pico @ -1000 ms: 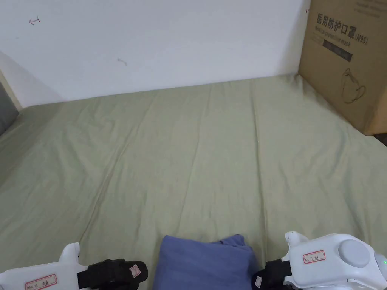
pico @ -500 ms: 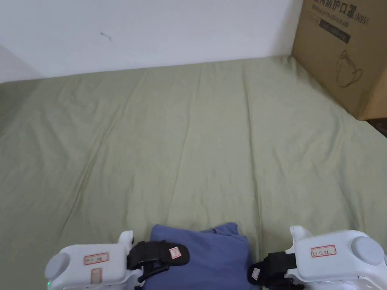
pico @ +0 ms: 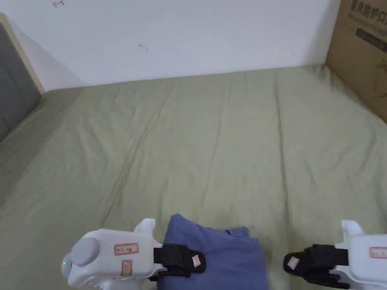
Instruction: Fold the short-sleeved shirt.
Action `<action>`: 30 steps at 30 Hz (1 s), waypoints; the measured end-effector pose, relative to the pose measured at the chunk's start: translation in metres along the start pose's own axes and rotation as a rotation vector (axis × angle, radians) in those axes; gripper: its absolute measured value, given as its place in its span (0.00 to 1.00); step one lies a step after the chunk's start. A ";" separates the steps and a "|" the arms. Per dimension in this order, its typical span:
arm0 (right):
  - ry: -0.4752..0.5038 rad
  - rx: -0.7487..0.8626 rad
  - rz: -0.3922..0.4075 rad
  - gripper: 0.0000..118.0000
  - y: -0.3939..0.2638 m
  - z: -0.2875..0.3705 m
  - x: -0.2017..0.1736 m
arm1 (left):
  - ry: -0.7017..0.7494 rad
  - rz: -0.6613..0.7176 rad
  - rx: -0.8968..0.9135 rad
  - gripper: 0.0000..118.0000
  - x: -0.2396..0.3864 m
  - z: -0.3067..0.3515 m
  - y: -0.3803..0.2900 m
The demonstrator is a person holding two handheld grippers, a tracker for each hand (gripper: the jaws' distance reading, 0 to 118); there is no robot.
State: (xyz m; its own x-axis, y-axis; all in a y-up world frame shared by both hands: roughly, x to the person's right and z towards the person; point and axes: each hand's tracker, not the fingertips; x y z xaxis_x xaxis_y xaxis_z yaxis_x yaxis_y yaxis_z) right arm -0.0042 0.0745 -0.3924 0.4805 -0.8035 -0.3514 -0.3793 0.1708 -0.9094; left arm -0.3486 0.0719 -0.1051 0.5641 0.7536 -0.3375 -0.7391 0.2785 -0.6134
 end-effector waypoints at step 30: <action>-0.145 0.100 0.192 0.00 -0.012 0.038 -0.060 | 0.988 -0.103 0.170 0.84 -0.071 0.207 0.060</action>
State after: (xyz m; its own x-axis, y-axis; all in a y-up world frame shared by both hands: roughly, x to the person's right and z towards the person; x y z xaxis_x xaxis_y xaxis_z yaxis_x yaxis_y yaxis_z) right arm 0.0009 0.1422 -0.3690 0.5188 -0.6619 -0.5411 -0.3974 0.3737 -0.8381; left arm -0.5090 0.1583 0.0302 0.6238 -0.0888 -0.7765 -0.6687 0.4536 -0.5891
